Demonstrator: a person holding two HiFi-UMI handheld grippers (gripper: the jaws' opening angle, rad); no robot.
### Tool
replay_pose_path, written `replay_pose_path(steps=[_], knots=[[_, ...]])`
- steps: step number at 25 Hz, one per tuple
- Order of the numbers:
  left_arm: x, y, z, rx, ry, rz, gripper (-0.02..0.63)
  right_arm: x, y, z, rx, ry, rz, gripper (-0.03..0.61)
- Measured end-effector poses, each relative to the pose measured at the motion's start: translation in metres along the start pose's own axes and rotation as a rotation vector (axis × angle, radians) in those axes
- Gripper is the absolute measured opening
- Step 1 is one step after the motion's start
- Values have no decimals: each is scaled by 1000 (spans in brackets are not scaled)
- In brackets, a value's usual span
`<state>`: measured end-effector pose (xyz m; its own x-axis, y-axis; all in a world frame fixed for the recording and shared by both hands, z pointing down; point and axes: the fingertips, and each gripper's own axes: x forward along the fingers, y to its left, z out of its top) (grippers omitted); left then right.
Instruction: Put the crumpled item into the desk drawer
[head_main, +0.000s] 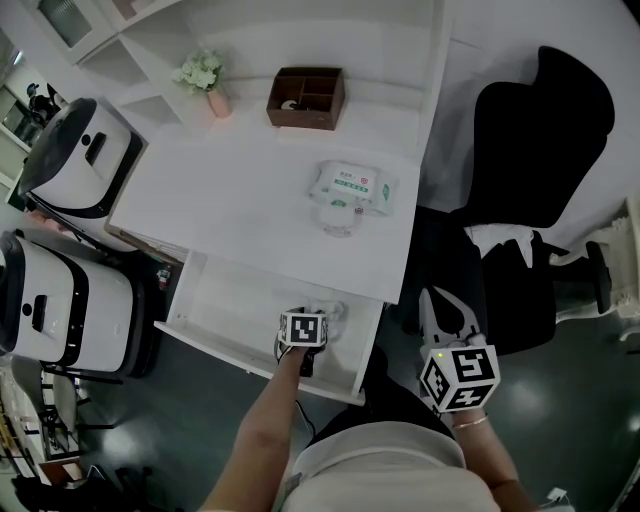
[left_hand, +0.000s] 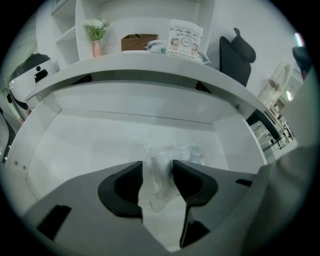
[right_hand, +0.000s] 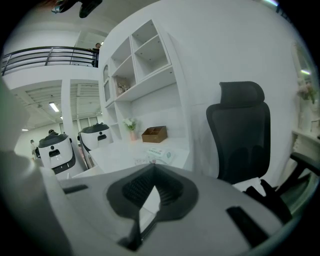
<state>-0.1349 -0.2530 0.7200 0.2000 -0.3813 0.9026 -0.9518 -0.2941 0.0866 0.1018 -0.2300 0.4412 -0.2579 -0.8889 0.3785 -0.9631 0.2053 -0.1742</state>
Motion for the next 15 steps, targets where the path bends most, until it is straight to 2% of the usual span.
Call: replay_pose_path(steps=[3, 10, 15], knots=[[-5, 3, 1, -15, 8, -2, 197, 0, 1, 0, -2, 0, 1, 2], [-19, -3, 12, -13, -44, -11, 198, 1, 4, 1, -4, 2, 11, 2], [-32, -2, 24, 7, -105, 11, 184, 3, 9, 1, -6, 0, 24, 2]])
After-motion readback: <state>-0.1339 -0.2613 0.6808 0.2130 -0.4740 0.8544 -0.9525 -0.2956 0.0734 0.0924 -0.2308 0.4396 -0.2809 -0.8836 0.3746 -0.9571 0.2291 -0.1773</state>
